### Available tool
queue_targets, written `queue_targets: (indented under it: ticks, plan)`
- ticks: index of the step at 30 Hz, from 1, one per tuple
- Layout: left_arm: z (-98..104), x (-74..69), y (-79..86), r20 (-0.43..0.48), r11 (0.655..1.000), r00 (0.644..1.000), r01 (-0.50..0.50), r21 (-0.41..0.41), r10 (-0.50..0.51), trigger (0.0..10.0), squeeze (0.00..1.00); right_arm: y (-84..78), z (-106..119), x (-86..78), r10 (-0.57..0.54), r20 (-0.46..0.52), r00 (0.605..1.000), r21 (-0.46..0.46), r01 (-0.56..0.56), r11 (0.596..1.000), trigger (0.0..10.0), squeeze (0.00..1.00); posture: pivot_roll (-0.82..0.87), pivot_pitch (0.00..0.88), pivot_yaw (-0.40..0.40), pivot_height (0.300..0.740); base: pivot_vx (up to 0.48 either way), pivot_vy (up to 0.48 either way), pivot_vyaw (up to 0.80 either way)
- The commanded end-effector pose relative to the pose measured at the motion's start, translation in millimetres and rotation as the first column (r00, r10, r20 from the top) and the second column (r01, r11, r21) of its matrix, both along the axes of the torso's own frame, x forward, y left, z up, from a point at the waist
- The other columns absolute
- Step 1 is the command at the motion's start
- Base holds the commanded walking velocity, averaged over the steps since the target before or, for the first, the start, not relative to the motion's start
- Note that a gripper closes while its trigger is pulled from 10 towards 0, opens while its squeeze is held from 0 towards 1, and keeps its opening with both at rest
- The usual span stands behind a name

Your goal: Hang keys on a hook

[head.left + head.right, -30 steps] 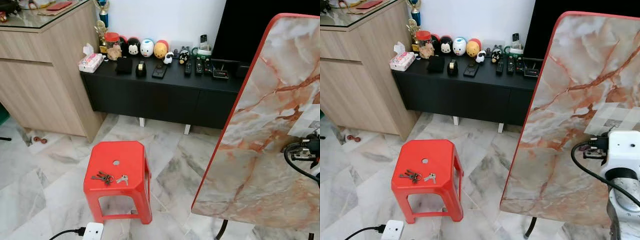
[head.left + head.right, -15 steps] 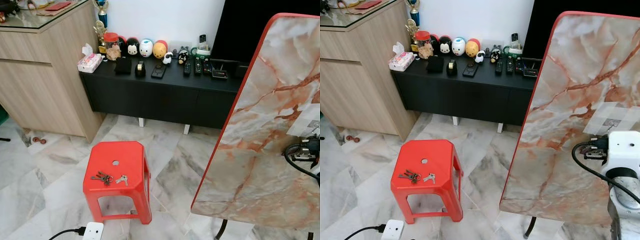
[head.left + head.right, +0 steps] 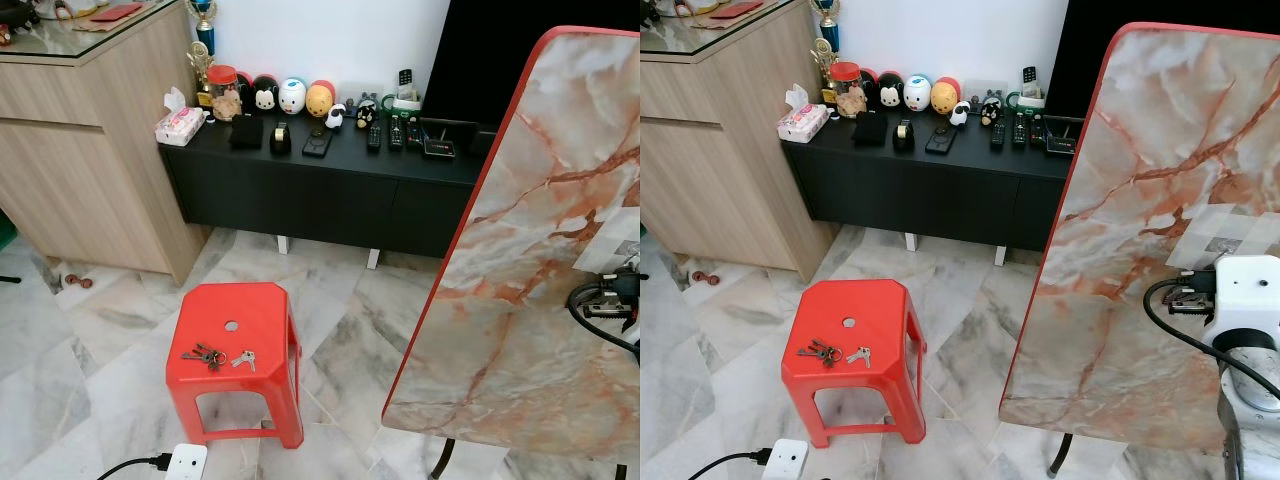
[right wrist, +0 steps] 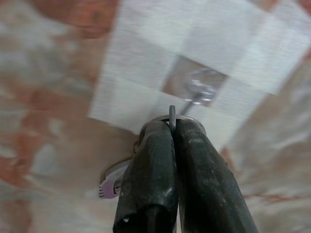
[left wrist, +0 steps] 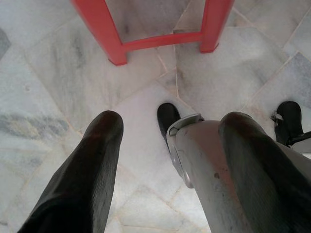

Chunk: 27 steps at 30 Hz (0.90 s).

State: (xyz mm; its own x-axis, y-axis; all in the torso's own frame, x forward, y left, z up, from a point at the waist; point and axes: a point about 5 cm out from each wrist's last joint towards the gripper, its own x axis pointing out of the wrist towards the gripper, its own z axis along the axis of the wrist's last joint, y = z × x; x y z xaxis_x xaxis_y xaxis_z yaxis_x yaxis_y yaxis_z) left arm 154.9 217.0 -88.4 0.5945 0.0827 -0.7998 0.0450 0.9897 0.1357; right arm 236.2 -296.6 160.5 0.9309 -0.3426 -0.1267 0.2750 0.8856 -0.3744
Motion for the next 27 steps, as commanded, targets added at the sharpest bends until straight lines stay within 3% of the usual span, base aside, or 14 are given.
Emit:
queue_targets:
  ticks: [1,11,20,27]
  plan:
    - [-3,-8.3,2.1,-0.034,1.000,0.999,-0.004,0.001,0.004,10.0,0.00,1.7,4,2.2,0.021,0.000,1.000,-0.018,-0.021,1.000,10.0,0.00,-0.08,0.043,-0.044,0.740,0.000,0.000,0.00]
    - [-3,-7.5,1.0,-0.030,1.000,1.000,-0.004,-0.001,0.004,10.0,0.00,2.3,6,3.7,0.030,-0.003,1.000,-0.025,-0.030,0.999,10.0,0.00,-0.08,0.046,-0.046,0.740,0.000,0.000,0.00]
    - [-3,-6.8,0.0,-0.033,1.000,0.999,-0.001,-0.002,0.001,10.0,0.00,0.4,7,-6.9,-0.073,0.045,0.996,-0.025,0.074,0.997,10.0,0.00,-0.08,0.049,-0.042,0.740,0.000,0.000,0.00]
    - [-3,-6.0,0.4,-0.032,1.000,0.999,0.007,0.000,-0.007,10.0,0.00,3.2,6,-6.0,-0.066,0.043,0.997,-0.015,0.067,0.998,10.0,0.00,-0.09,0.049,-0.038,0.740,0.000,0.000,0.00]
